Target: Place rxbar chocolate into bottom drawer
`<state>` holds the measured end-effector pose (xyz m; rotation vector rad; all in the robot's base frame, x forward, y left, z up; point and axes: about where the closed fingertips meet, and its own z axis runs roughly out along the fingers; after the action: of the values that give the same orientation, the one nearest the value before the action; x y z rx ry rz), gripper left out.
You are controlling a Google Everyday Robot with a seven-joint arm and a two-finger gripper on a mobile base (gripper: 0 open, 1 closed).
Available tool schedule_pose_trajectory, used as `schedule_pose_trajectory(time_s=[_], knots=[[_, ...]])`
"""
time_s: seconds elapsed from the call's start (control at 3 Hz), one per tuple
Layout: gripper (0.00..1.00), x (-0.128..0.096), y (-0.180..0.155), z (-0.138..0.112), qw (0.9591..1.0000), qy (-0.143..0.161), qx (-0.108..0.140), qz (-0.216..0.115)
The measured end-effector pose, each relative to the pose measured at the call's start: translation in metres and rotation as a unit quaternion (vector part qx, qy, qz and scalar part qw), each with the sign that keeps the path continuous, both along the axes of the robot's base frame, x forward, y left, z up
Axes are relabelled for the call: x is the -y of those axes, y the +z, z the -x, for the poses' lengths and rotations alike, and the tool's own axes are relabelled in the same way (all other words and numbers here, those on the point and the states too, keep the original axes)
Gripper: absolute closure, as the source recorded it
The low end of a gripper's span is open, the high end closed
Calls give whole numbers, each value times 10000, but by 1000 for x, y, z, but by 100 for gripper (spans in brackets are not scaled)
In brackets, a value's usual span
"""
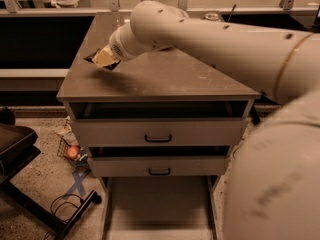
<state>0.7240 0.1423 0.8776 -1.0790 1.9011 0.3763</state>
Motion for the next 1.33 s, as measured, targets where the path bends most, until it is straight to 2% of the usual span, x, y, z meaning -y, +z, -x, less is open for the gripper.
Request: schedule_pose_trajectory(time_s=[0.33, 0.67, 1.0, 1.33], knots=[[100, 32, 26, 35, 9984, -336, 239, 396], [100, 94, 52, 94, 9929, -831, 473, 705], [100, 140, 53, 133, 9856, -1318, 546, 908], [100, 188, 40, 169, 9771, -1932, 273, 849]])
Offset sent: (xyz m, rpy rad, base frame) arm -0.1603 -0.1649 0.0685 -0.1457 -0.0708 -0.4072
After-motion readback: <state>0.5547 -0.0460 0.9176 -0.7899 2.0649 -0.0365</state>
